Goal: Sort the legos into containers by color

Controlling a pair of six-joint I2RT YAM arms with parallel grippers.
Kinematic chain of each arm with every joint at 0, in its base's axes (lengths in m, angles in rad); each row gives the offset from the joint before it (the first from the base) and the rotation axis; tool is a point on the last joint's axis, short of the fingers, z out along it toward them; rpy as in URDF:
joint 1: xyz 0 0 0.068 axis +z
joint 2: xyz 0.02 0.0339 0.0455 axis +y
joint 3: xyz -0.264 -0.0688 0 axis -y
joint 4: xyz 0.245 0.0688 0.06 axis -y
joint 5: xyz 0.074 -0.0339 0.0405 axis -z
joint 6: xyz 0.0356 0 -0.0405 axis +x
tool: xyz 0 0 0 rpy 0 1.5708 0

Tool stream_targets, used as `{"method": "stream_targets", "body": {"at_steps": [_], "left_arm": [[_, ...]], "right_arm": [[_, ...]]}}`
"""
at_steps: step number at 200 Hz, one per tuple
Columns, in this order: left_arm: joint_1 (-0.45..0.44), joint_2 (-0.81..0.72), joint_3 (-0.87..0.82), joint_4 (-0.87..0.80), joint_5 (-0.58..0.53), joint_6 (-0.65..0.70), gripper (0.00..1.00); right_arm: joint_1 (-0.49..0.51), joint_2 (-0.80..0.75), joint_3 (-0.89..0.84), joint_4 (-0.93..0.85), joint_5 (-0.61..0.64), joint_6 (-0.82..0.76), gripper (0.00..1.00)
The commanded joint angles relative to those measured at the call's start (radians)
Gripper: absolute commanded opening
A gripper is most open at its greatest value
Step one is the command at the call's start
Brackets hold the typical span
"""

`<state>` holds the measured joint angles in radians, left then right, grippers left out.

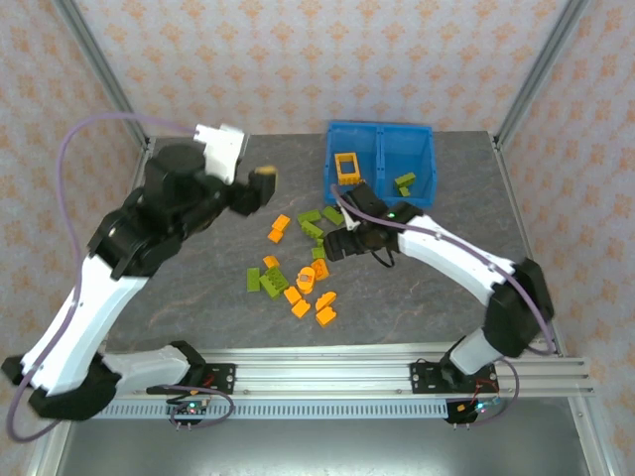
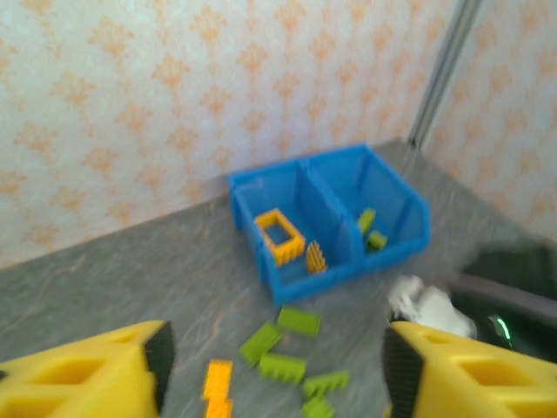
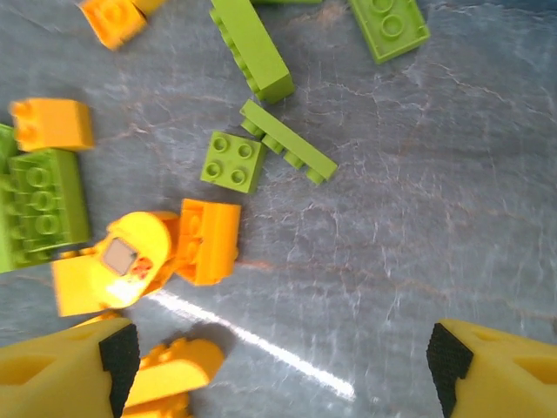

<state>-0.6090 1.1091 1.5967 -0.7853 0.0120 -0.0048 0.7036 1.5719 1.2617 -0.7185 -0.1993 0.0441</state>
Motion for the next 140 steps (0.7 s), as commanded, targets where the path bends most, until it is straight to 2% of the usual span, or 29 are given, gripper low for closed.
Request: {"method": "stream_targets", "body": {"at_steps": [1, 18, 39, 62, 98, 121, 140], "left_arm": [[-0.006, -0.089, -0.160, -0.125, 0.114, 0.225, 0.83], [-0.006, -0.196, -0.279, -0.177, 0.200, 0.332, 0.95], [-0.008, -0.308, -0.405, -0.178, 0.223, 0.387, 1.00], [-0.007, -0.368, -0.472, -0.188, 0.239, 0.415, 1.00], [-0.008, -0.361, -0.509, -0.212, 0.260, 0.452, 1.00], [-0.008, -0.357, -0.539, -0.175, 0.259, 0.462, 1.00], [-0.007, -0.358, -0.559, -0.133, 0.271, 0.464, 1.00]], "right_arm": [[0.001, 0.109, 0.072, -0.021, 0.048, -0.203, 0.86], [0.001, 0.210, 0.142, -0.055, 0.054, -0.275, 0.82], [-0.001, 0.319, 0.212, -0.084, 0.075, -0.339, 0.76], [-0.005, 0.417, 0.279, -0.115, 0.088, -0.376, 0.70], [-0.018, 0.506, 0.324, -0.098, 0.069, -0.363, 0.52], [-0.019, 0.513, 0.312, -0.074, 0.052, -0.360, 0.33], [-0.024, 0.500, 0.296, -0.073, 0.049, -0.355, 0.21]]}}
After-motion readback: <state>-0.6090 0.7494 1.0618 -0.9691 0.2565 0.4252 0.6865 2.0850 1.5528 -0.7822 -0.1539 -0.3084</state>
